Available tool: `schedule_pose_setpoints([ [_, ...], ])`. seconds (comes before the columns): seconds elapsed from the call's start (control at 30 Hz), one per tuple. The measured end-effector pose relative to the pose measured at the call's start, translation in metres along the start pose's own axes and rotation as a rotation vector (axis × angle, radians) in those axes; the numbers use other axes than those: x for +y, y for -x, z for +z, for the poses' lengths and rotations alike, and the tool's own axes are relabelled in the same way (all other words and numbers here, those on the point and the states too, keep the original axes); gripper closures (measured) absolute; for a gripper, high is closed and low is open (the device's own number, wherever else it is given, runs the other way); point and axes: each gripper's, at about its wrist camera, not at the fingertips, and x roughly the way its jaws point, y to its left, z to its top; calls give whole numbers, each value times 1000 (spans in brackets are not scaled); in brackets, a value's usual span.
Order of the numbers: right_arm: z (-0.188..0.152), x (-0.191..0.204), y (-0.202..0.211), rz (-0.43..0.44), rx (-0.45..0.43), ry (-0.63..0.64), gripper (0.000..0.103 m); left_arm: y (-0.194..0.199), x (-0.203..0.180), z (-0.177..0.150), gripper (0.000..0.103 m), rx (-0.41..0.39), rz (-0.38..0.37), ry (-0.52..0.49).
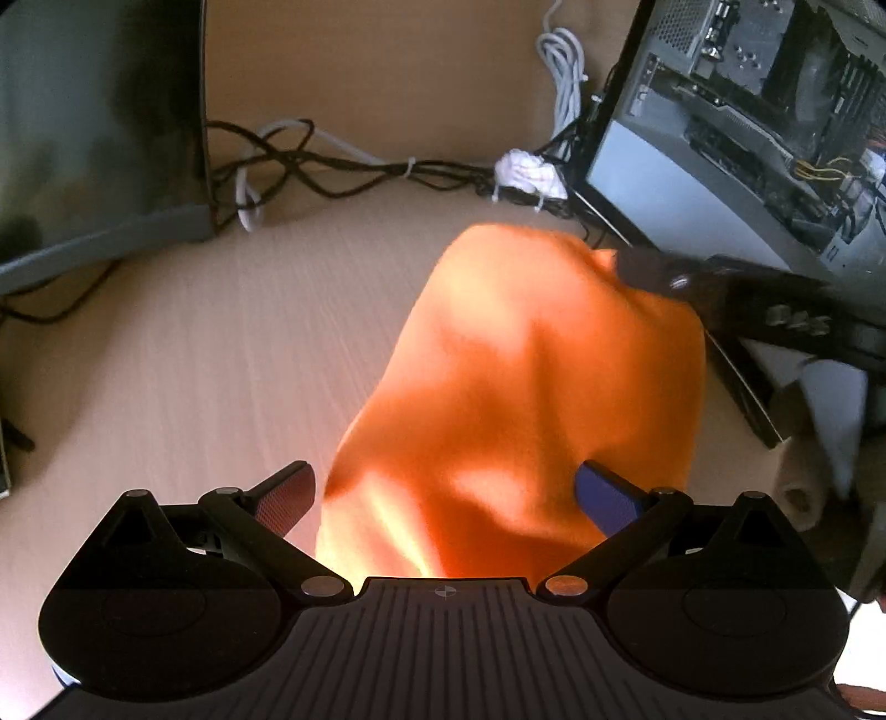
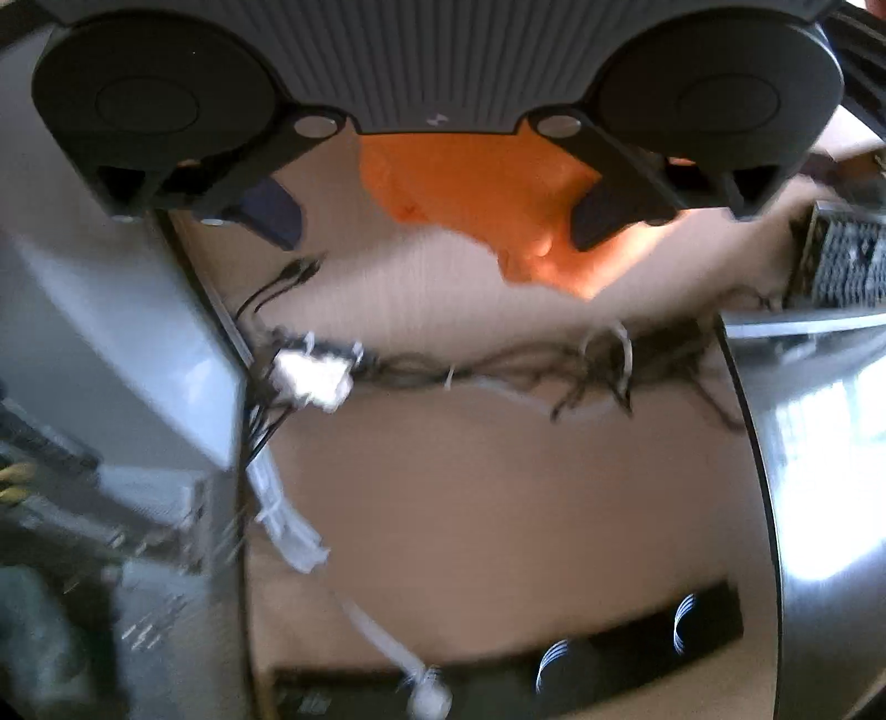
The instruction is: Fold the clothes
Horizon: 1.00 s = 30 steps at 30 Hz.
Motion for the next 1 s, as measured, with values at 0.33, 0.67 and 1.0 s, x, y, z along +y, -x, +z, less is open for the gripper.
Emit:
schedule_pose_setpoints([
  [0.33, -26, 30, -30, -239, 109, 248, 0, -4, -12, -5, 0, 16, 24, -28],
  [0.67, -26, 25, -24, -228, 126, 172, 0, -2, -7, -12, 0, 29, 33, -9],
  [1.0, -30, 19, -23, -231, 199, 220, 0, 19, -9, -7, 0, -51, 11, -4],
])
